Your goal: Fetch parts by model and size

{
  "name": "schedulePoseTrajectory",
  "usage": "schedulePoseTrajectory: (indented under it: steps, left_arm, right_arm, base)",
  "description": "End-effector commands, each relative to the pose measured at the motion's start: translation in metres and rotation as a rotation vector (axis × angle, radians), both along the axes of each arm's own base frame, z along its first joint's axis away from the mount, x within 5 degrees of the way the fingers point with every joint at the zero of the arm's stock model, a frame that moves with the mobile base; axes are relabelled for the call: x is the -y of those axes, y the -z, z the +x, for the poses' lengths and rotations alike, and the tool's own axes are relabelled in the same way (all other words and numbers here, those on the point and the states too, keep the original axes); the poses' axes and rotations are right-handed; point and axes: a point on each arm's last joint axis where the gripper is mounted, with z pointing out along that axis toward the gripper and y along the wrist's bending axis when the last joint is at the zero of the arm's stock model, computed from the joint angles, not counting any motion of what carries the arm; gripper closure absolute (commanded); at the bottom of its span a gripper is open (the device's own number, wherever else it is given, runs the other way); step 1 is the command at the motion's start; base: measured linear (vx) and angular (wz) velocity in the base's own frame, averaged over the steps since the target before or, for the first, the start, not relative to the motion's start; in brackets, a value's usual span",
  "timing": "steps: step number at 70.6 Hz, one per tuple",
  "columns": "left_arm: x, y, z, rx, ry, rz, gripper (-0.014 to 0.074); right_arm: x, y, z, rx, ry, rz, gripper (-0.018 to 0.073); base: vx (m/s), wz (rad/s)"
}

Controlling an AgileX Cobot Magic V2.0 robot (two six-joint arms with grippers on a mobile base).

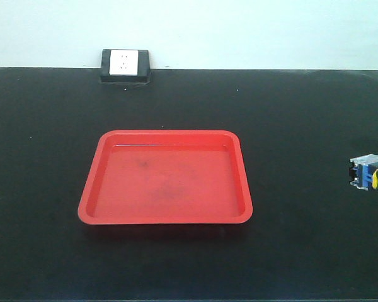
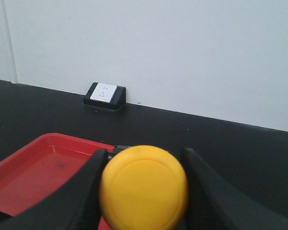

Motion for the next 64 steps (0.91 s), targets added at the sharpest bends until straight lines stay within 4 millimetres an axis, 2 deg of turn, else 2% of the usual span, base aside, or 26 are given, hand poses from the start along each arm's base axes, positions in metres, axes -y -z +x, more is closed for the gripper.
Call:
schedulePoseTrajectory:
  steps: [1,64]
  left_arm:
    - [0.0018,-0.0136,0.0027,0.077,0.008,-0.040,0.0603]
    - [0.0019,-0.0136,0.0027,0.076,0.008,-0.040,0.0603]
  right_arm:
    - [0.0007,-0.0178,0.0000,0.105,0.007,0.032,0.0565]
    - [0.0001,-0.0167,0.0017,0.094,0.007,0.029,0.0565]
  base:
    - [0.08,-0.06]
    - [0.02,-0.01]
